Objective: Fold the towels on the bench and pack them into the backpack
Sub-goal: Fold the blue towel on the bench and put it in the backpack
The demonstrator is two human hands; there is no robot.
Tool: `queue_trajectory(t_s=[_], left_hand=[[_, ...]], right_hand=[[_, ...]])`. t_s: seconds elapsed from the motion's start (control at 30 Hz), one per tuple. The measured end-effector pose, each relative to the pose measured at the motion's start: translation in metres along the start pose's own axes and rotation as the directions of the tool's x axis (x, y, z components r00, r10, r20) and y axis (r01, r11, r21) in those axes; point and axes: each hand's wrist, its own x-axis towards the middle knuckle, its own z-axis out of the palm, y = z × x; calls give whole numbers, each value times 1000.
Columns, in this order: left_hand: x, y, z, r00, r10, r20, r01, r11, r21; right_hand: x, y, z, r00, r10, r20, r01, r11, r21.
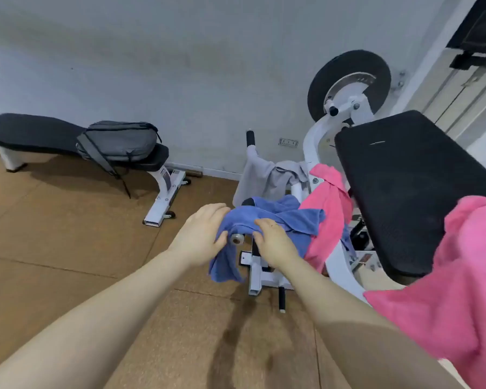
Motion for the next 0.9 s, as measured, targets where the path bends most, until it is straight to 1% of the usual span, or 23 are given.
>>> queue_trajectory(t_s=[0.1, 0.2, 0.27, 0.37, 0.43, 0.5, 0.53, 0.57, 0.63, 0.7, 0.77, 0.8, 0.83, 0.9], left_hand=[[4, -9, 10, 996, -88, 25, 89, 996, -21], [10, -12, 18, 988, -148, 40, 148, 989, -15], [19, -12, 23, 982, -185, 21, 186, 982, -34], [29, -9, 34, 973, -227, 48, 230, 970, -79], [31, -8, 42, 968, -231, 94, 240, 965, -103], [33, -9, 48, 971, -202, 126, 217, 968, -123], [35, -8, 48, 975, -177, 134, 196, 970, -142], [39, -8, 47, 982, -145, 119, 163, 973, -164], [49, -5, 39, 994, -106, 21, 108, 963, -246], [56, -3, 22, 979, -167, -119, 112, 921, -374], [58, -7, -4, 935, -255, -247, 97, 853, -512], [56, -13, -19, 917, -275, -288, 75, 830, -553], [52, -19, -35, 908, -284, -306, 54, 807, -588], [42, -37, -64, 906, -306, -293, 28, 733, -680]], right_hand=[[25, 12, 8, 999, -13, 50, 12, 1000, 10], [40, 19, 15, 994, -25, 102, 23, 1000, 14], [50, 23, 16, 993, -44, 106, 45, 999, -9], [57, 33, 16, 990, -58, 125, 69, 994, -79], [56, 37, 17, 994, -69, 89, 75, 995, -68], [54, 37, 14, 997, -77, 12, 77, 997, -11], [55, 36, 11, 995, -100, -30, 101, 995, 13], [55, 32, 6, 989, -132, -70, 135, 990, 38], [60, 19, -10, 968, -215, -127, 231, 964, 128], [62, -4, -29, 947, -285, -148, 316, 911, 267], [63, -33, -47, 921, -355, -160, 389, 855, 344], [63, -48, -55, 909, -382, -167, 417, 825, 382], [63, -64, -61, 904, -391, -174, 426, 789, 442], [64, -98, -67, 892, -408, -194, 444, 712, 544]])
